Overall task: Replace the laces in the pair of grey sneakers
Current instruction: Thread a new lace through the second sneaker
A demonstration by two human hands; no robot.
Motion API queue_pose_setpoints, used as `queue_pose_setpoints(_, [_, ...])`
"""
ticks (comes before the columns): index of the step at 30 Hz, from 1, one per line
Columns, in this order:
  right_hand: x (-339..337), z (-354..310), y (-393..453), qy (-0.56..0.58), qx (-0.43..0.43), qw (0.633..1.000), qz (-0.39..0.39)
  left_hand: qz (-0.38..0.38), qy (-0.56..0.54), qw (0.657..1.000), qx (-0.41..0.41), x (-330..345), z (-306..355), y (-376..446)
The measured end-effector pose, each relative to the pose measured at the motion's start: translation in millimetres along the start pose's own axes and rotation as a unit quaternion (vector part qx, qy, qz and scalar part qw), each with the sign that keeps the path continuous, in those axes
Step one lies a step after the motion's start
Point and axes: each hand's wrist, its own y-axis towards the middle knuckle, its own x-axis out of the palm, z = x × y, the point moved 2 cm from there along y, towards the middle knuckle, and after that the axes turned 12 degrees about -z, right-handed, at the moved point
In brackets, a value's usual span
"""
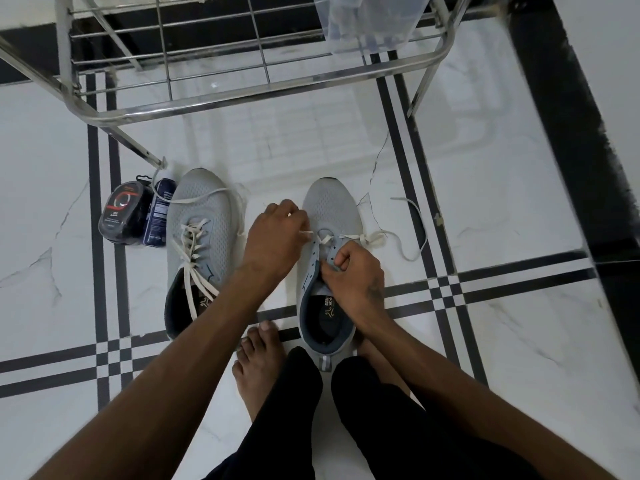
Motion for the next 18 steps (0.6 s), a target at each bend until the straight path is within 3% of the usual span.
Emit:
queue_pose_setpoints(3, [0.3, 0.5, -0.1, -0.001, 0.000, 1.000, -0.004, 0.014, -0.042, 0.999, -0.023, 1.7, -9.4, -1.6])
queue_pose_setpoints(8, [0.2, 1.9, 0.5, 0.001, 0.000, 1.000, -0.005, 0.033, -0.177, 0.974, -0.137, 1.9, -39.0, -8.0])
queue_pose_setpoints(18, [0.5, 1.1, 1.1, -0.002, 0.002, 1.000, -0.003, 0.045, -0.199, 0.964, -0.168, -7.1, -31.8, -9.1])
